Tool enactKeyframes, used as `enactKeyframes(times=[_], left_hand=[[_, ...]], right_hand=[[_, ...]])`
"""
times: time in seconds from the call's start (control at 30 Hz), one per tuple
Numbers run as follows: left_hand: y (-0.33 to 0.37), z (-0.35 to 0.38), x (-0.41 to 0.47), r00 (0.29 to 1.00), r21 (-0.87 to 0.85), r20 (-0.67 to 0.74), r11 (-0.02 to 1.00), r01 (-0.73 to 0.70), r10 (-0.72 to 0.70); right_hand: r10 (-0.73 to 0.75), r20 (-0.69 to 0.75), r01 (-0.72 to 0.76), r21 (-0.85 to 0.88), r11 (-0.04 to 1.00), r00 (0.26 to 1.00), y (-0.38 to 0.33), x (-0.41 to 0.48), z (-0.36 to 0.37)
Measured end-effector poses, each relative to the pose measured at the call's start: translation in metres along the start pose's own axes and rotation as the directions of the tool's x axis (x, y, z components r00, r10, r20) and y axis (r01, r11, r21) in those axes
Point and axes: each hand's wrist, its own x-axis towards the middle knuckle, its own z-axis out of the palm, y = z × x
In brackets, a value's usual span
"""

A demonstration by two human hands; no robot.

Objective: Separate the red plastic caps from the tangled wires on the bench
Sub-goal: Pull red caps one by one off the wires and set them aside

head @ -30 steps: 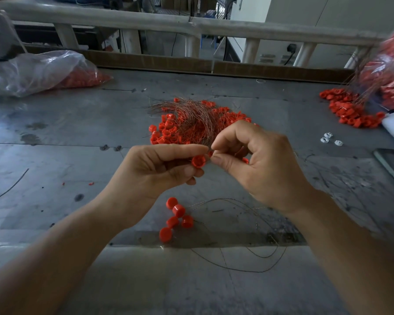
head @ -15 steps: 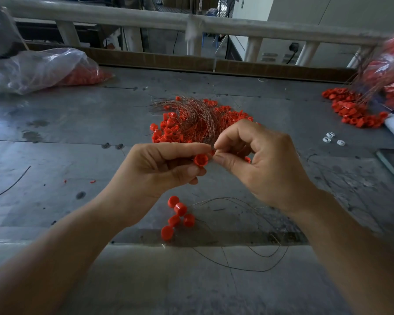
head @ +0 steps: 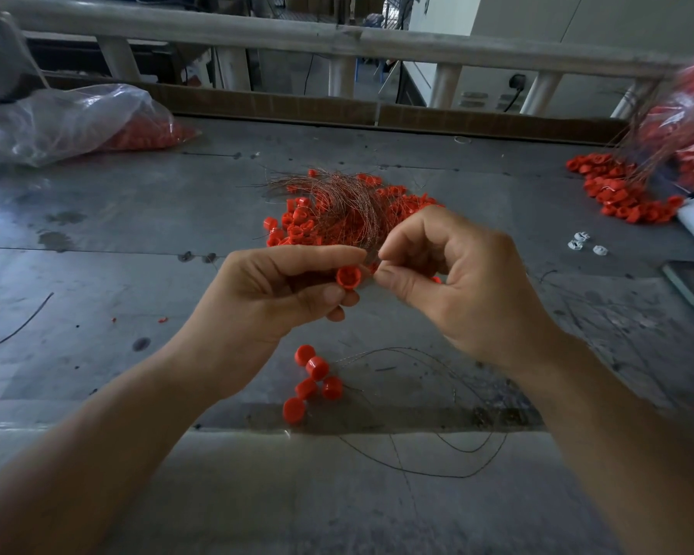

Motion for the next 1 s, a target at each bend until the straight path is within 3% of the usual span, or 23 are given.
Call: enactKeyframes(times=[0.33,0.7,0.8,0.9,1.0], left_hand=[[0.001,0.002,0.0,1.0,-0.13,-0.016,0.991,0.021,-0.023],[0.0,0.006,0.002,0.993,-0.261,0.046,0.959,0.113,-0.105],[-0.002,0.006,0.002,0.991,-0.291,0.037,0.947,0.132,-0.126],[-0.003,0.008,0.002,0.991,-0.302,0.005,0.944,0.131,-0.136],[-0.004,0.008,0.004,0.985,-0.31,-0.055,0.941,0.139,-0.164]], right_hand=[[0.234,0.133,-0.265,0.333,0.905,0.963,-0.001,0.003,-0.004],[0.336,0.208,-0.393,0.389,0.833,0.919,0.004,0.003,0.008],[0.325,0.206,-0.378,0.333,0.864,0.923,0.006,0.003,0.006],[0.37,0.018,-0.37,0.103,0.923,0.929,0.021,0.008,-0.008],[0.426,-0.251,-0.444,-0.019,0.896,0.869,0.044,0.015,-0.031]])
